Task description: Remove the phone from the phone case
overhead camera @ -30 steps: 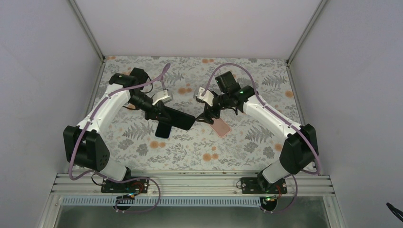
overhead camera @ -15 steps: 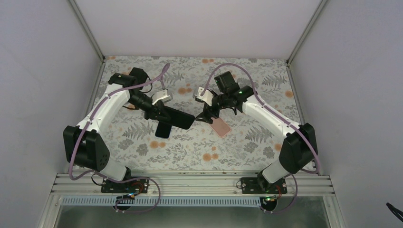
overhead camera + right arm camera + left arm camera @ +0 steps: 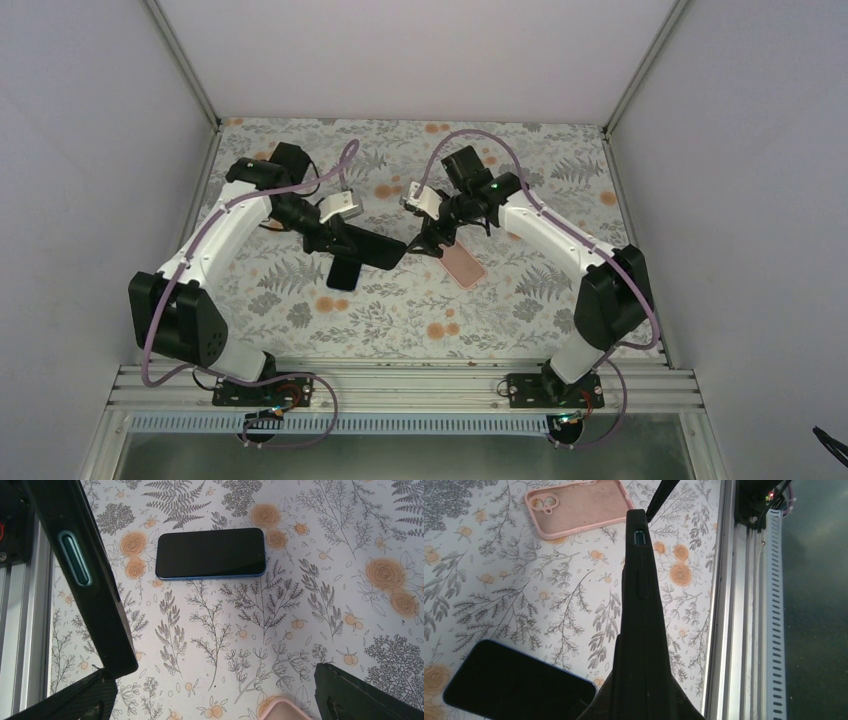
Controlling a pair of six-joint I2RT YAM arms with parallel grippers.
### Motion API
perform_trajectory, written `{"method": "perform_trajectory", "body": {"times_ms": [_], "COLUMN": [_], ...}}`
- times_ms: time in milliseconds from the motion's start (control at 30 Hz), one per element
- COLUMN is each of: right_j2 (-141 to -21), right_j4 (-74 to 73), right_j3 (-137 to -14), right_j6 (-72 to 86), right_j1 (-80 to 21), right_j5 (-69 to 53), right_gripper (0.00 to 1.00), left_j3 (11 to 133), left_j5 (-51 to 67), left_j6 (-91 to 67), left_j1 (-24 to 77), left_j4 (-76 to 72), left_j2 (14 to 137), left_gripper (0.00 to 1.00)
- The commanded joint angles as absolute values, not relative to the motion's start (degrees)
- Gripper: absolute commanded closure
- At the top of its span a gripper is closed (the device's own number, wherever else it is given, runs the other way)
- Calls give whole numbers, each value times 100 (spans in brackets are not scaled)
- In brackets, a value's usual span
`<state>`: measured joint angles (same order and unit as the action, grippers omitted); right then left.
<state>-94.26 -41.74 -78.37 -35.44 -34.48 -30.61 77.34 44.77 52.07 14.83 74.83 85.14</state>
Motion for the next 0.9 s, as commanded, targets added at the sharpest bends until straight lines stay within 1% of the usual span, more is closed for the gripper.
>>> {"method": "perform_trajectory", "body": {"times_ms": [0, 300, 867], "right_j2": [-9729, -9950, -10262], "right_j4": [-3854, -3987, -4096], "right_j3": [-8117, -8322, -8686], "right_j6": [-3646, -3849, -4009], "right_j1": [-3391, -3176, -3141], "right_j5": [-2636, -2703, -2650], "right_gripper": [4, 4, 4], "left_j3": [7664, 7567, 7270], "left_j5": [5092, 4951, 4784], "left_j6": [5474, 5508, 5646], "left_j1": [1667, 1698, 1806], "left_j4": [7787, 7787, 7787], "left_j2": [8227, 8037, 7885], "left_gripper": [98, 98, 98]}}
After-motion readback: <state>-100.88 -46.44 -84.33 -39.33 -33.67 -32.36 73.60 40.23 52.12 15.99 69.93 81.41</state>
